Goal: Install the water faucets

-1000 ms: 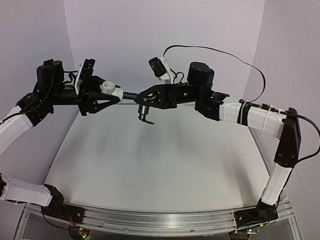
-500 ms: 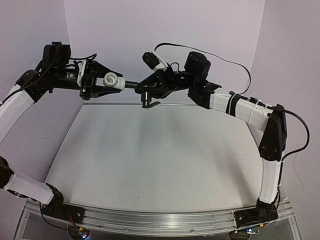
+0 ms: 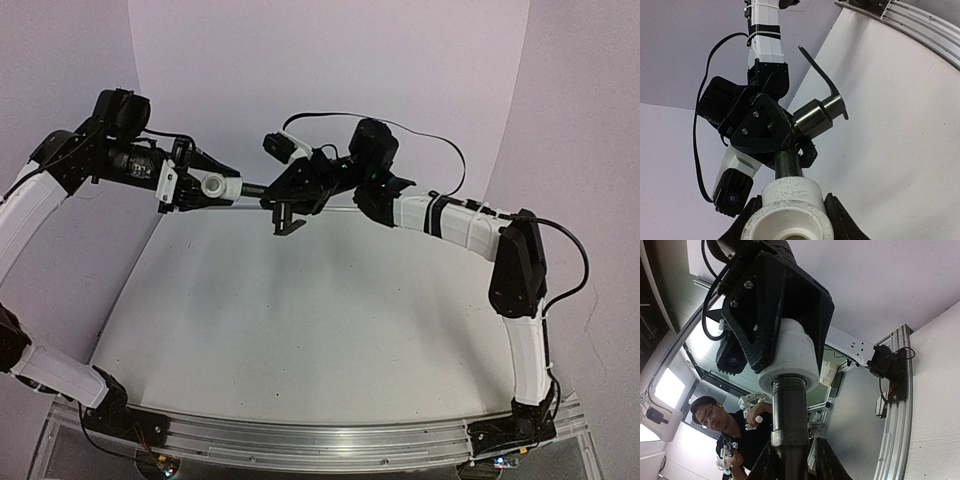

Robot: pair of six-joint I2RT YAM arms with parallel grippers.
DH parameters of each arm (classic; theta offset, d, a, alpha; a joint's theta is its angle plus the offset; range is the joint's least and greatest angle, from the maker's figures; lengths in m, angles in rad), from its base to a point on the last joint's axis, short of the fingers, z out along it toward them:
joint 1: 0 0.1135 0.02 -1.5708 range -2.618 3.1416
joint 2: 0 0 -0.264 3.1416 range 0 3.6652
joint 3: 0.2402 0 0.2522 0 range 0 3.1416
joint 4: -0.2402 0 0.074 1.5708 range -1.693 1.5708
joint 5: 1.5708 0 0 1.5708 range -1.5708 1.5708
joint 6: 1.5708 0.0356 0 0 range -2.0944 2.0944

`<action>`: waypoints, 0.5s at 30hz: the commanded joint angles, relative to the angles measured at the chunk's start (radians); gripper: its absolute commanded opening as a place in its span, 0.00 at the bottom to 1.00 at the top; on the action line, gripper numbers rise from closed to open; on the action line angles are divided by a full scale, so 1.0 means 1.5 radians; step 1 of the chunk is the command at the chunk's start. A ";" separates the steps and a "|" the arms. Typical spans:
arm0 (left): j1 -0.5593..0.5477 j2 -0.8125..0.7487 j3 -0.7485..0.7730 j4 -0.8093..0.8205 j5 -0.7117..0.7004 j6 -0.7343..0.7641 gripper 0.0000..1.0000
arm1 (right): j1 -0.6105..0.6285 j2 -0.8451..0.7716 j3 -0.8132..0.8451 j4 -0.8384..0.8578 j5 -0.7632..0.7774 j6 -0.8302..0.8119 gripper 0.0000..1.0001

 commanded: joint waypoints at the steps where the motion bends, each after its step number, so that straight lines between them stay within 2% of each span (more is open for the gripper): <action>1: -0.046 0.045 0.005 -0.111 0.028 0.050 0.00 | 0.004 -0.016 0.001 -0.007 0.197 0.124 0.05; 3: -0.038 0.040 0.001 -0.070 0.035 -0.028 0.00 | -0.013 -0.037 -0.045 0.001 0.214 0.109 0.29; 6: -0.034 0.012 -0.060 0.062 0.028 -0.183 0.00 | -0.038 -0.069 -0.104 0.018 0.234 0.093 0.63; 7: -0.030 0.000 -0.082 0.120 0.030 -0.239 0.00 | -0.049 -0.083 -0.122 0.023 0.240 0.083 0.70; 12: -0.017 -0.035 -0.163 0.303 0.029 -0.507 0.00 | -0.115 -0.161 -0.270 0.049 0.267 0.050 0.97; 15: -0.015 -0.032 -0.178 0.366 0.020 -0.665 0.00 | -0.172 -0.218 -0.371 0.053 0.275 -0.003 0.98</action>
